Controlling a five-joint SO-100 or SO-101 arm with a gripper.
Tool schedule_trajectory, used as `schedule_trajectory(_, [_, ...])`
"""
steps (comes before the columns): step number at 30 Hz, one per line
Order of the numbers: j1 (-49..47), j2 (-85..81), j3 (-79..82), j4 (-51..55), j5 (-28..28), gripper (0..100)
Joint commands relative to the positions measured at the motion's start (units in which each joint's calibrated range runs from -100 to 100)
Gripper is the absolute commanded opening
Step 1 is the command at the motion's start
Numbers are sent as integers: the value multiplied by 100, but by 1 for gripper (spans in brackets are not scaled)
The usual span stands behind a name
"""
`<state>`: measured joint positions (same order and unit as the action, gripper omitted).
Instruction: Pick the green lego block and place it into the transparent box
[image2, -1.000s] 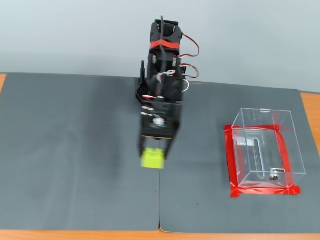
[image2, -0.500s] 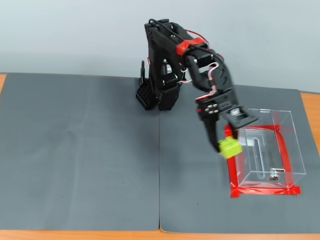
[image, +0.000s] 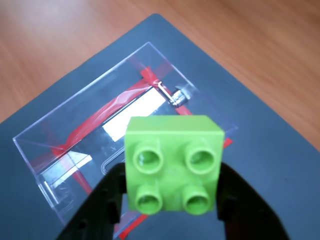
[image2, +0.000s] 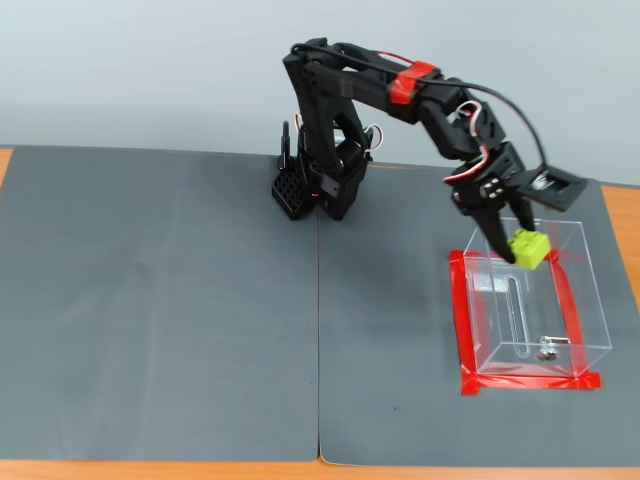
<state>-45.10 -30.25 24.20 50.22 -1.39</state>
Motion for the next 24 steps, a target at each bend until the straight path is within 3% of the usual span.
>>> schedule_trajectory(1, [-179,299,-670,13,-30,13])
schedule_trajectory(19, [-470,1486,-1131,13,12,14])
schedule_trajectory(24, [-462,1486,-1131,13,-30,28])
